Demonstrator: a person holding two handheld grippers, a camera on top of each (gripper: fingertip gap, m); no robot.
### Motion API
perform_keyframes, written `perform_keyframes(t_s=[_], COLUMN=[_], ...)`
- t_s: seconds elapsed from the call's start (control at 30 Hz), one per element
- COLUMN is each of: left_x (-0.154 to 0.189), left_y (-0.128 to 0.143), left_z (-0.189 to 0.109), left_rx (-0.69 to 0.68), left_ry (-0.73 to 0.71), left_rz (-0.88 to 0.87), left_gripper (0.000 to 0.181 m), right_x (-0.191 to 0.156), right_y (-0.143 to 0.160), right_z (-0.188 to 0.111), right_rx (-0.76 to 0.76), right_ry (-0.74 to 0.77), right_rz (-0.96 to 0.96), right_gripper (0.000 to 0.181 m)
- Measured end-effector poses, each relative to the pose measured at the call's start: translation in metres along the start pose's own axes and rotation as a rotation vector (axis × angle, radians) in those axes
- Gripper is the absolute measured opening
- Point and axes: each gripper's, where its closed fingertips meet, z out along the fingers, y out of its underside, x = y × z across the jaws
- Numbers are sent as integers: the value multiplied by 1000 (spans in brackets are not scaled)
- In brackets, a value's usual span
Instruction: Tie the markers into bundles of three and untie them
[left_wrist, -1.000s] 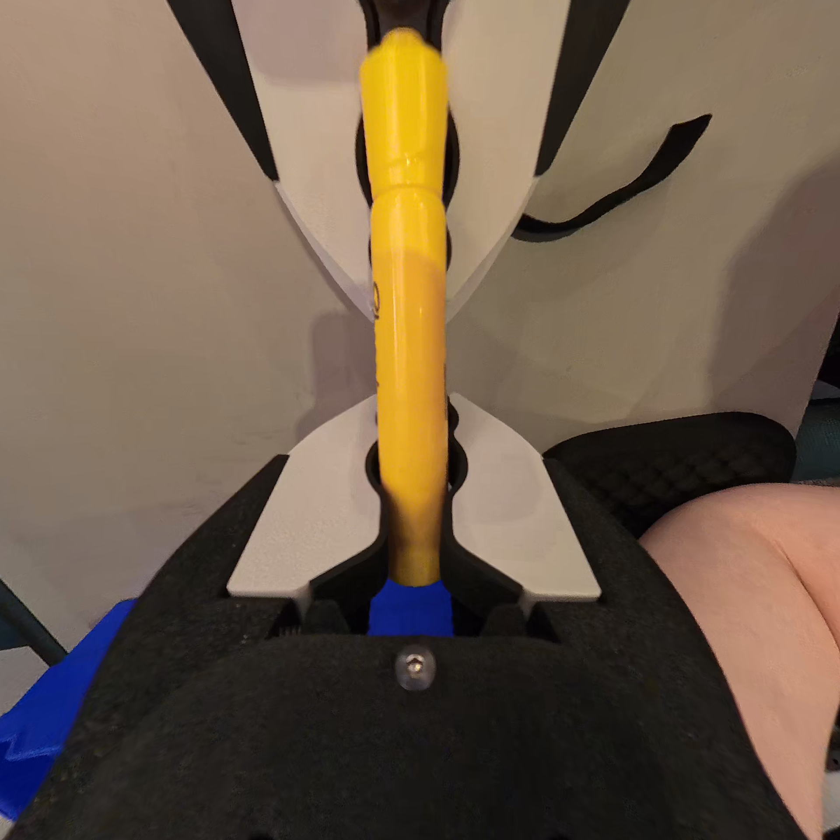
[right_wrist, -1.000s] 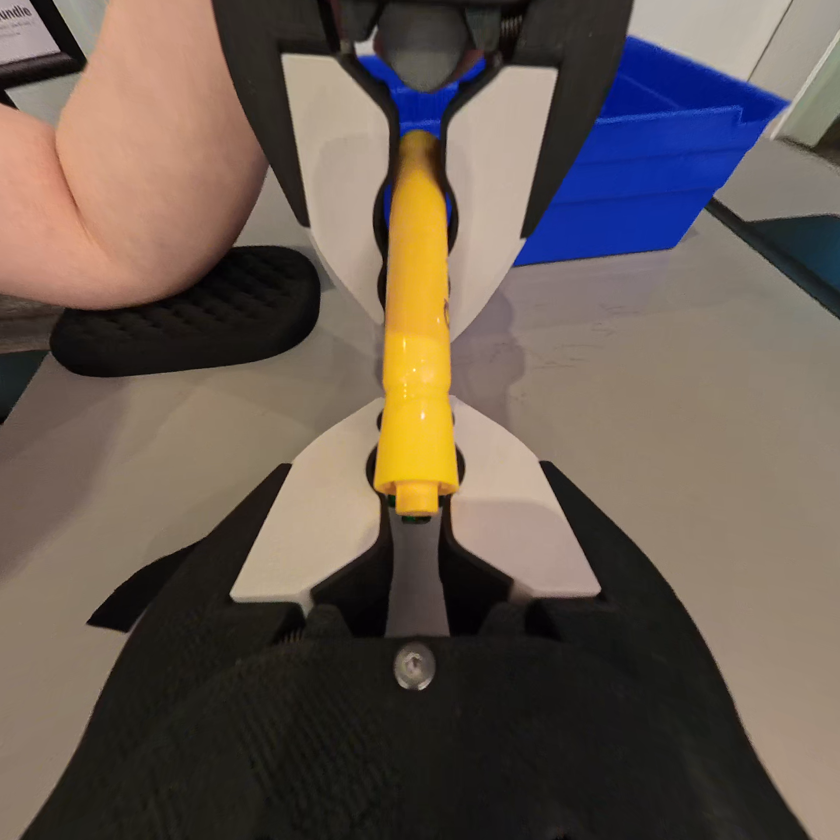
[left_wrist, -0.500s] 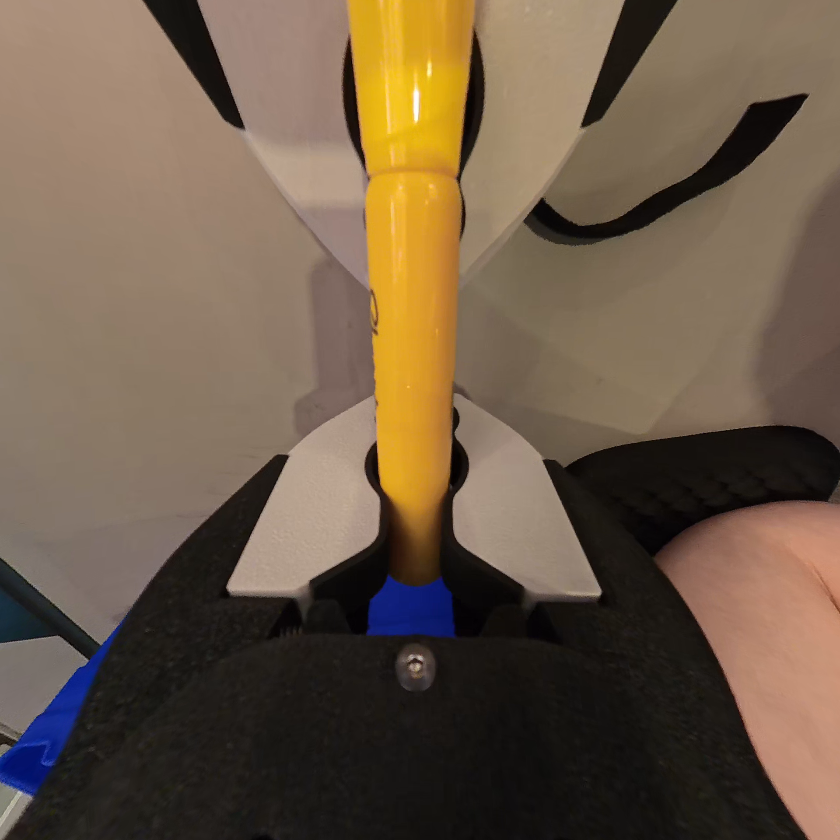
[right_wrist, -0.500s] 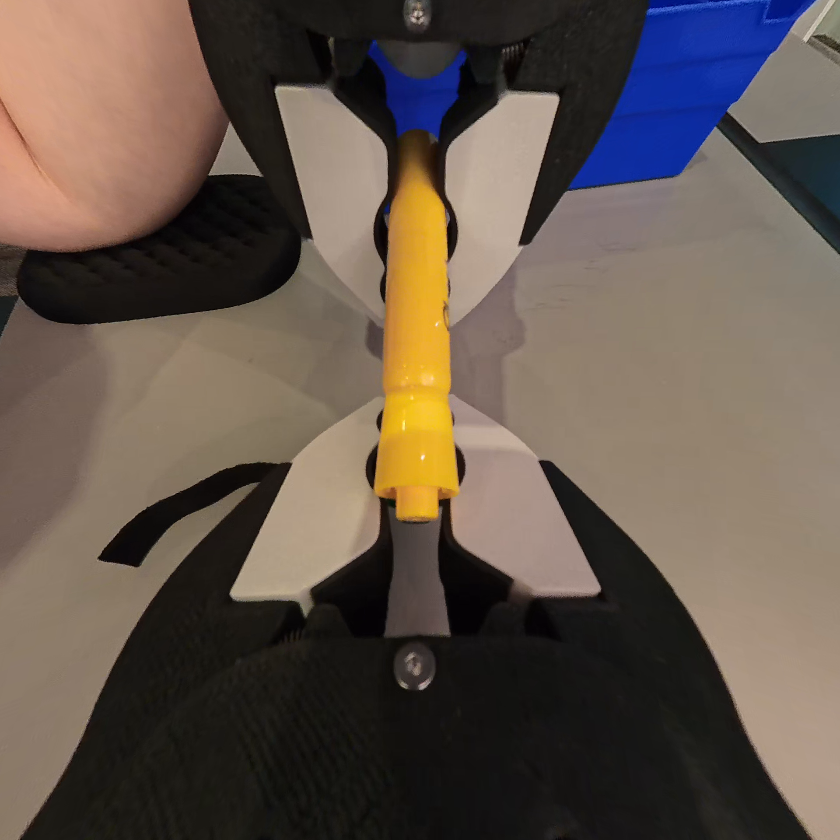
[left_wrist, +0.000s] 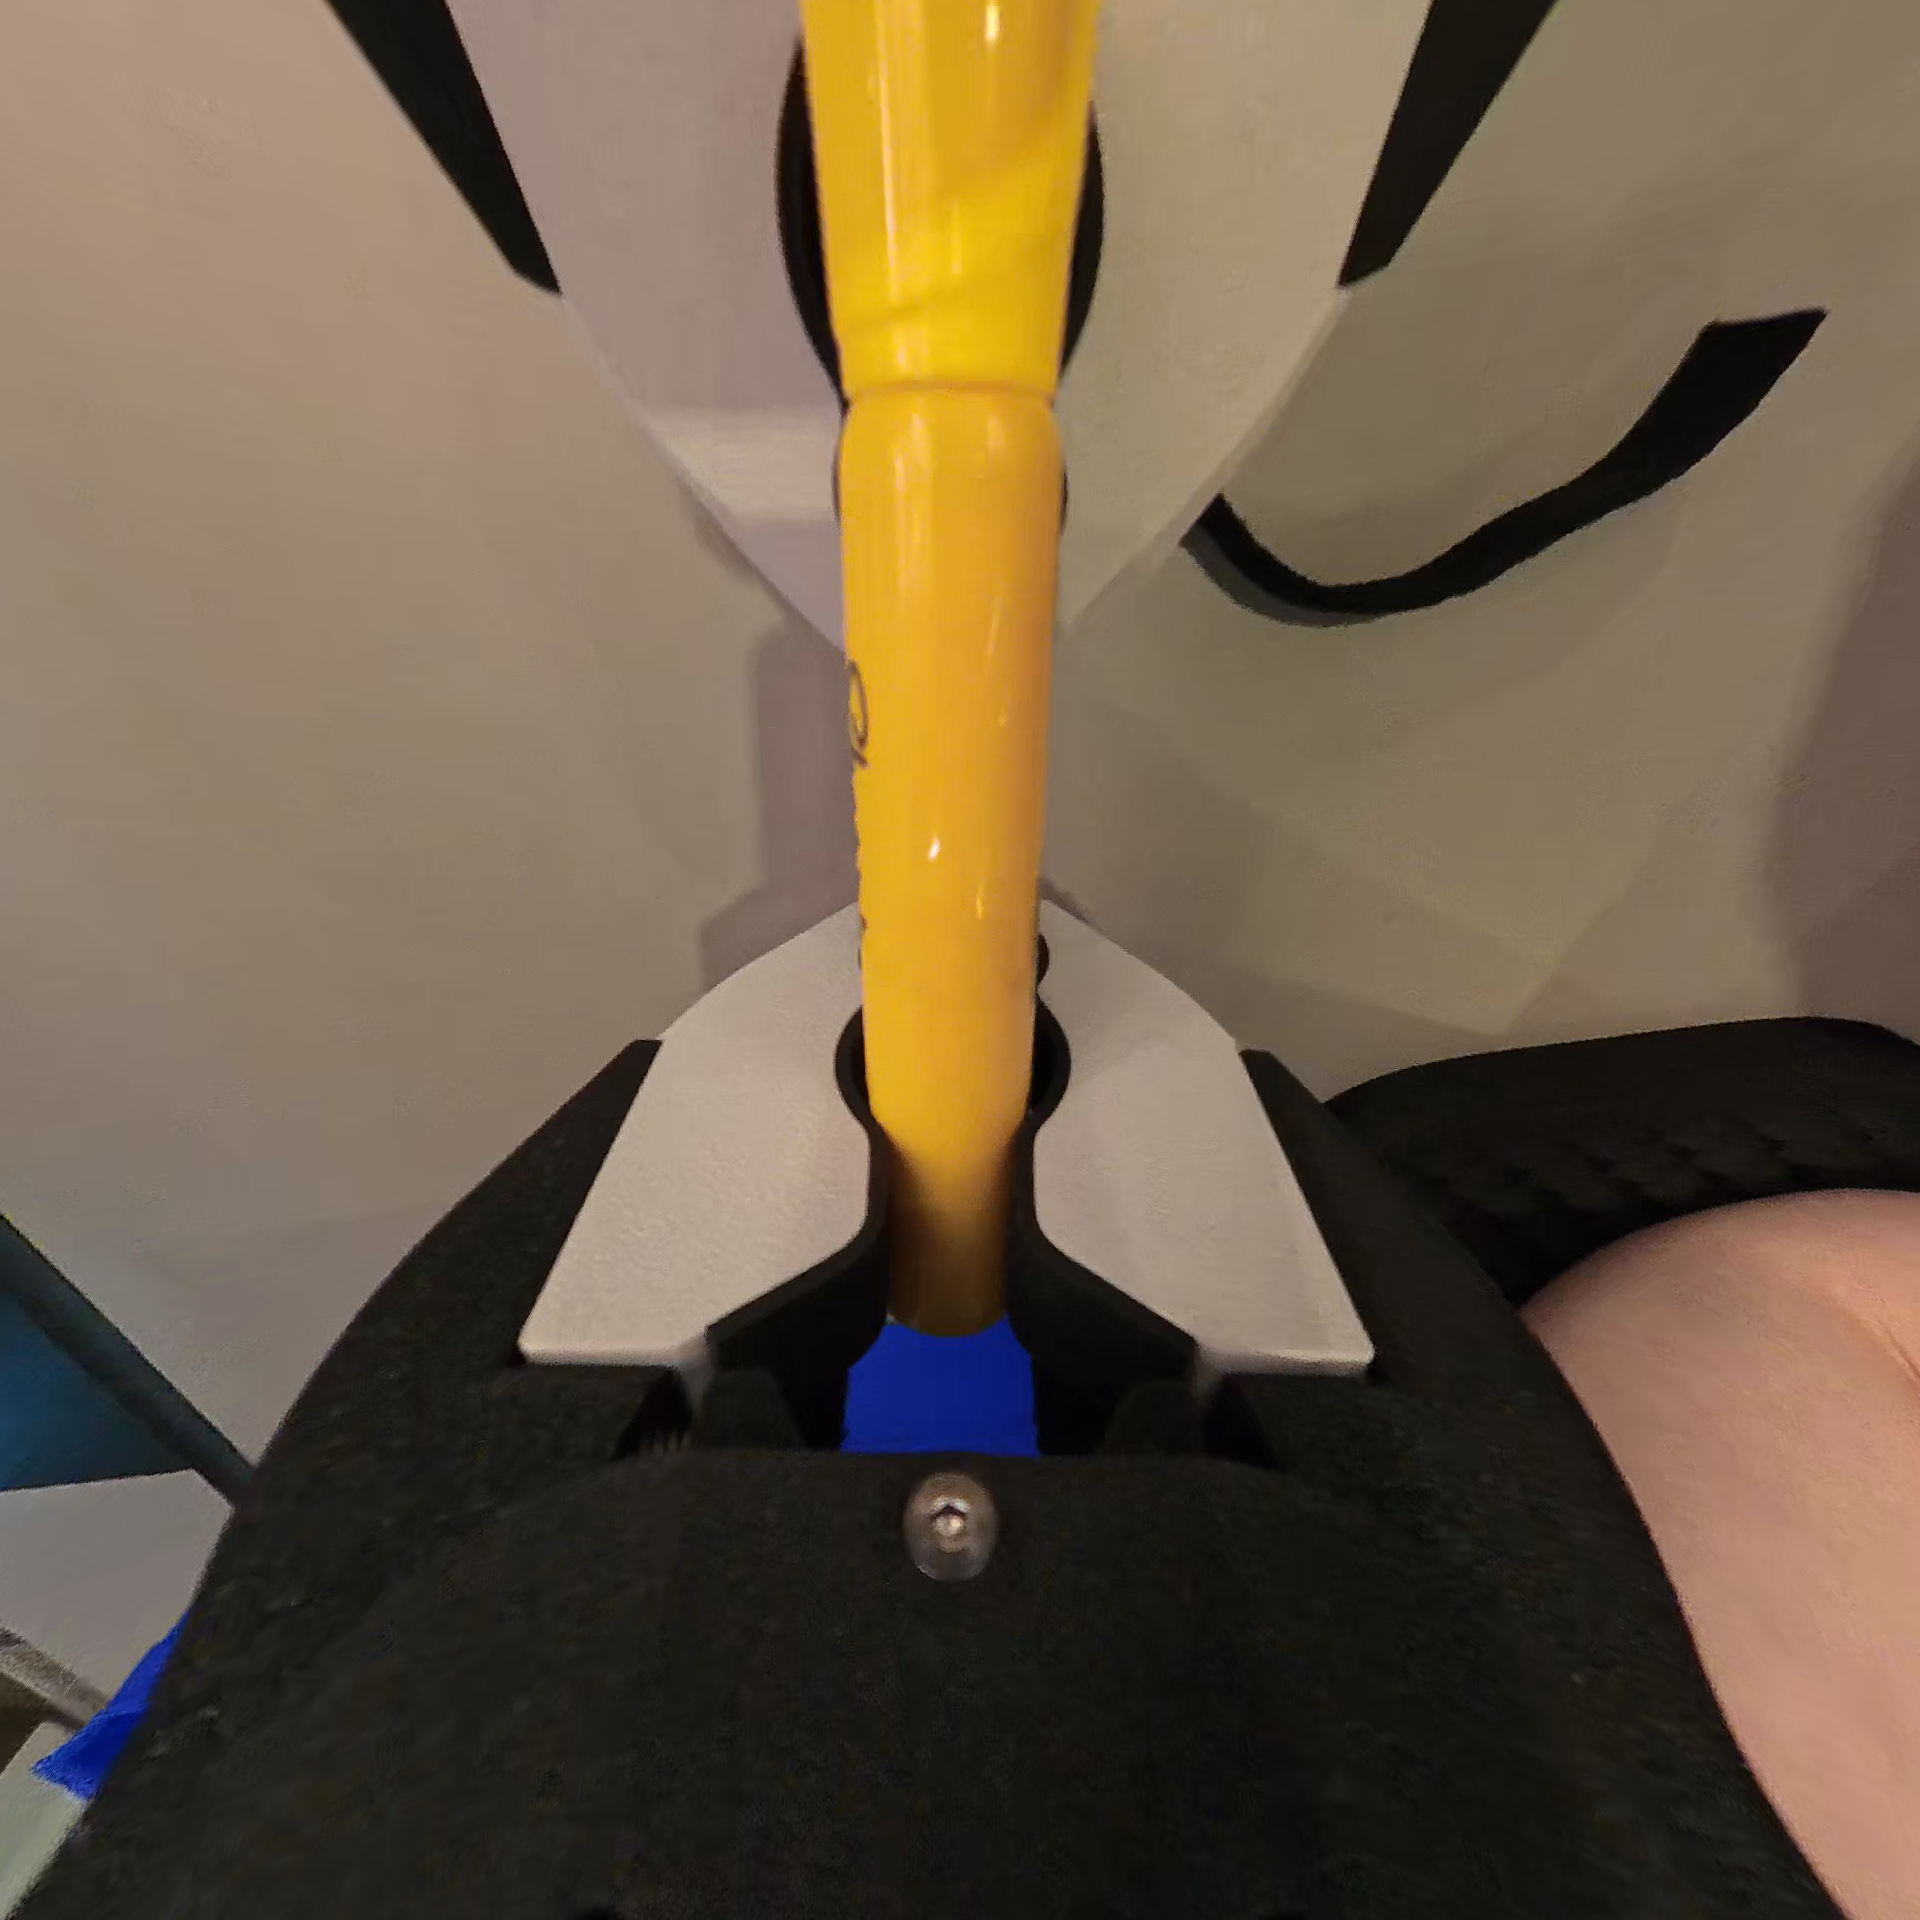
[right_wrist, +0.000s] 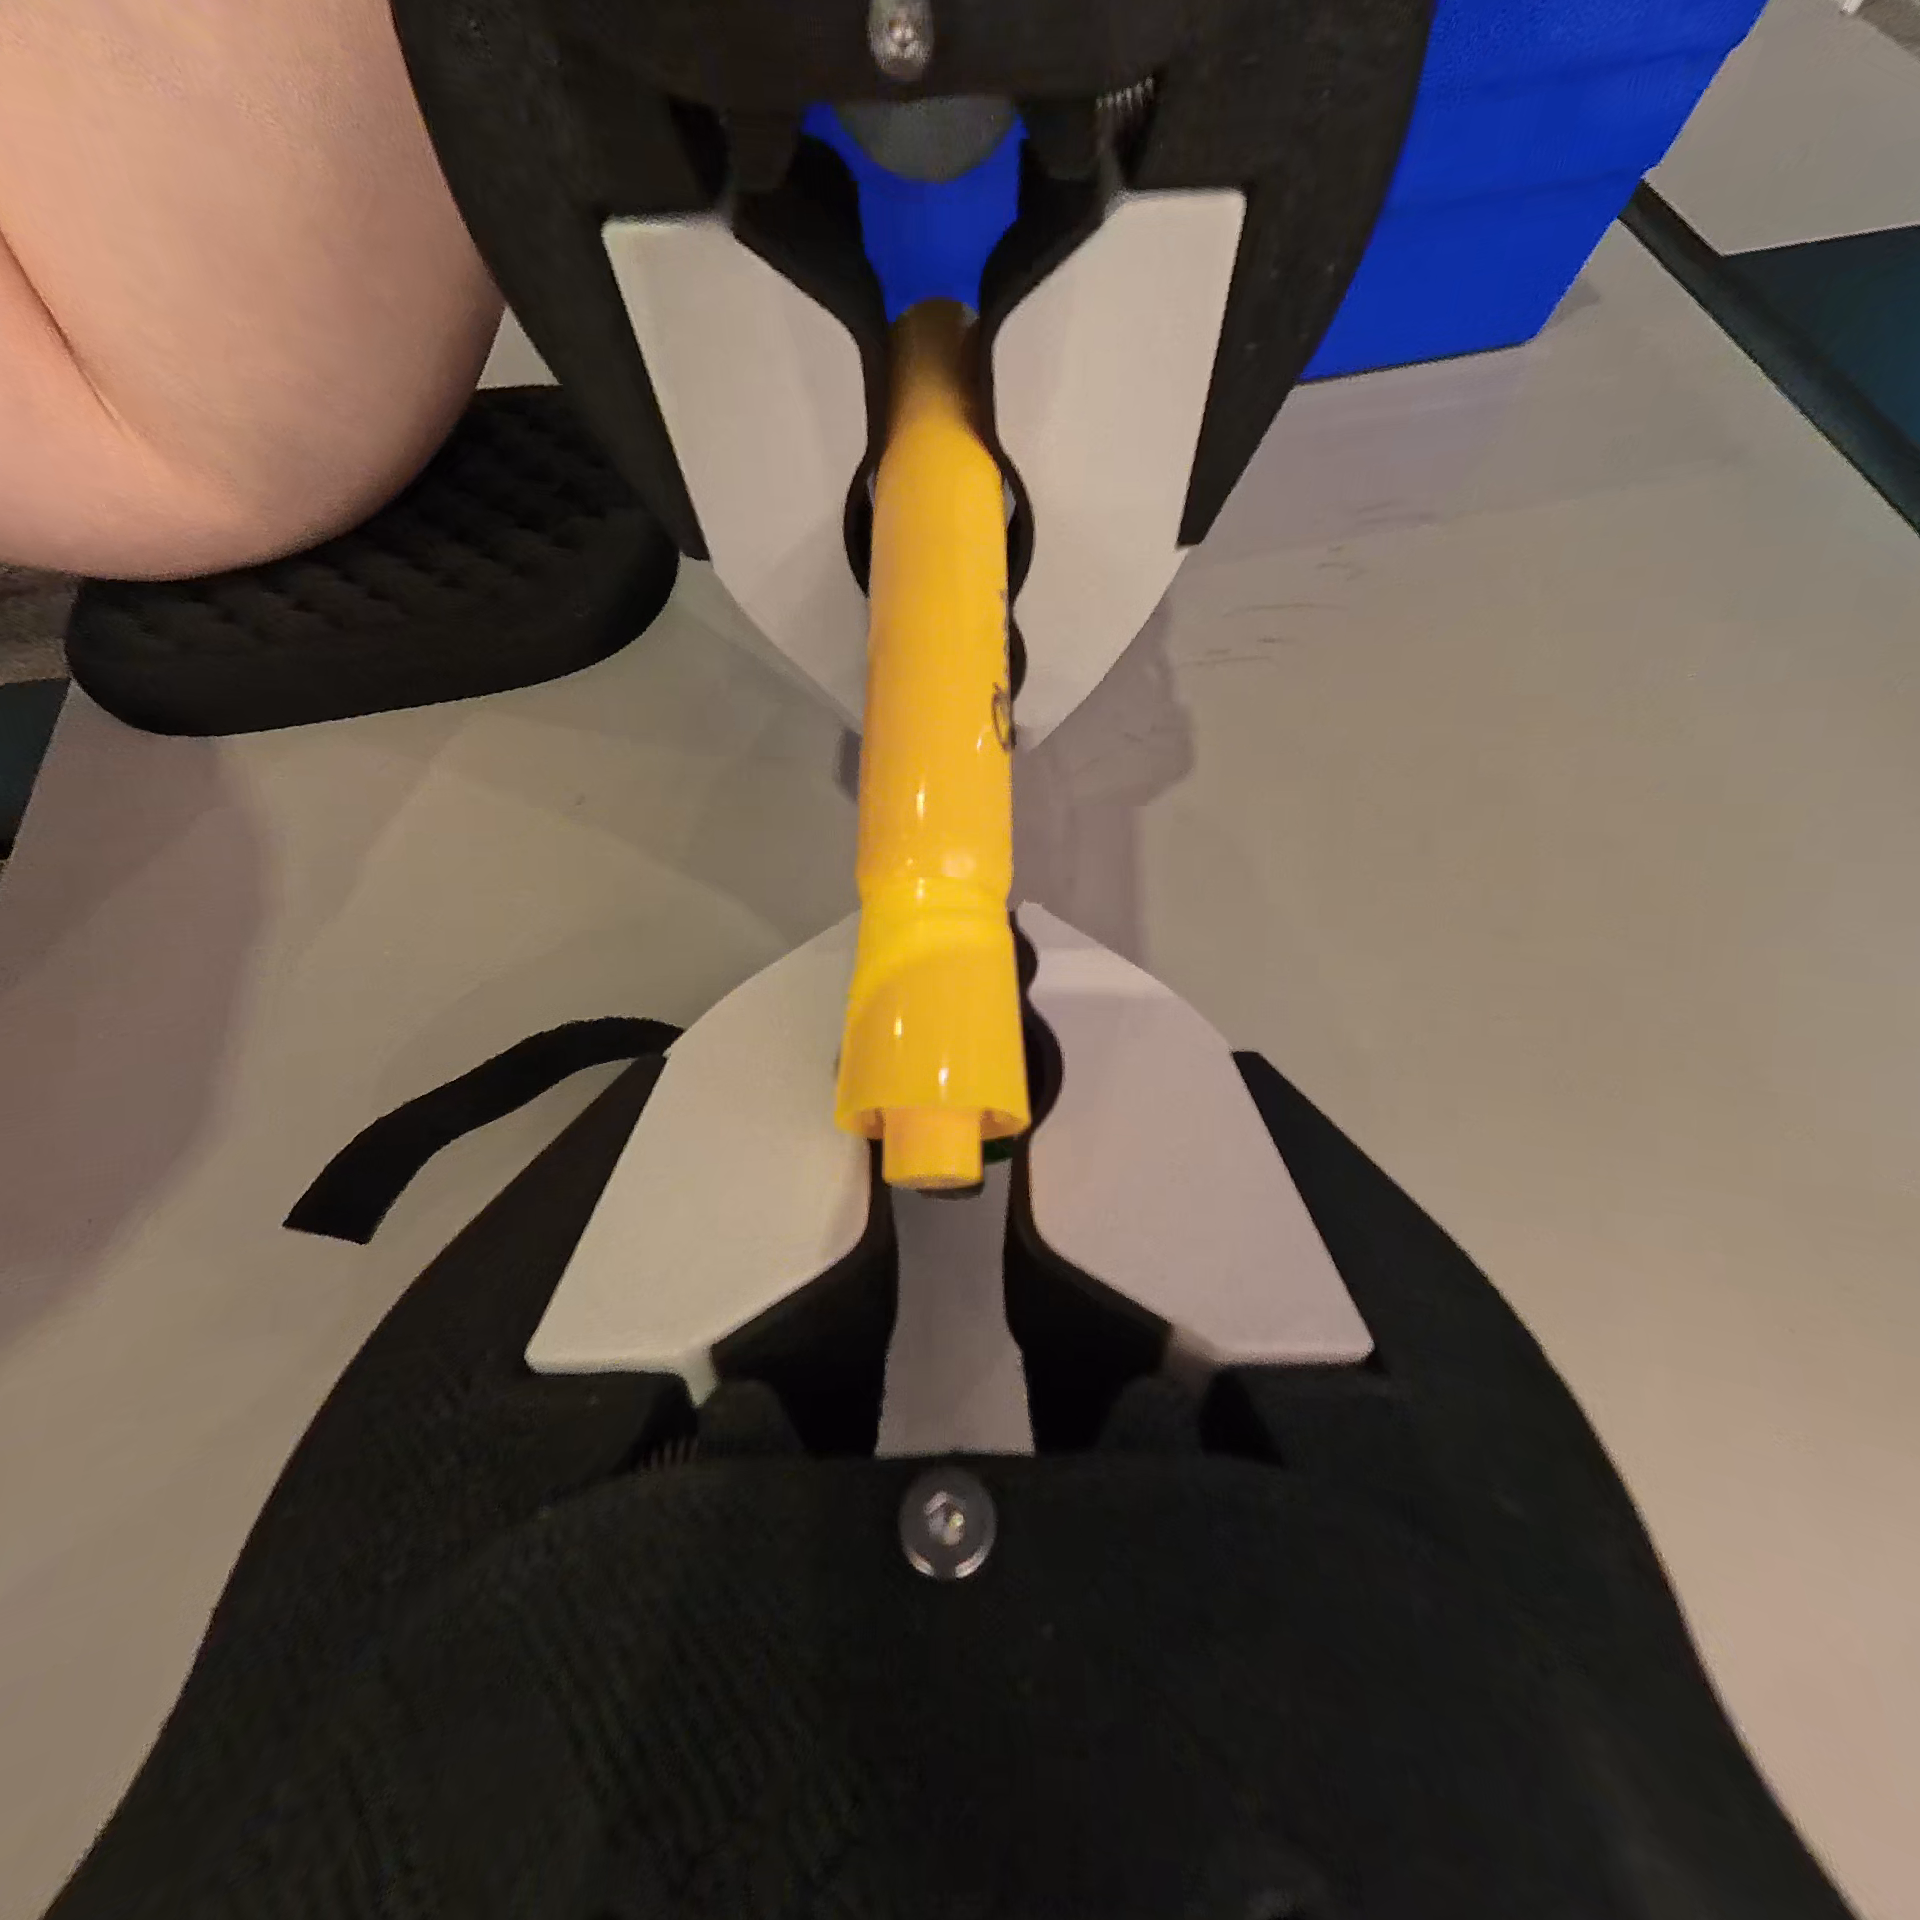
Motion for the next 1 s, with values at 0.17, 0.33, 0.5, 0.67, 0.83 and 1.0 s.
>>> perform_keyframes(t_s=[0.17,0.33,0.5,0.67,0.83,1.0], left_x=[-1,-1,-4,-3,-5,-8], left_y=[-4,-6,-9,-12,-16,-12], left_z=[2,8,13,16,15,21], left_rx=[15,16,23,36,64,14], left_ry=[10,31,35,33,27,7], left_rz=[14,11,17,34,16,-1], left_gripper=[21,21,21,21,24,40], right_x=[1,3,6,5,6,4], right_y=[5,8,11,11,10,5], right_z=[-3,-4,-7,-8,-9,-12], right_rx=[-48,-66,-83,-84,-74,-45], right_ry=[34,45,56,57,60,48], right_rz=[-37,-43,-55,-61,-58,-47], right_gripper=[21,21,21,21,21,20])
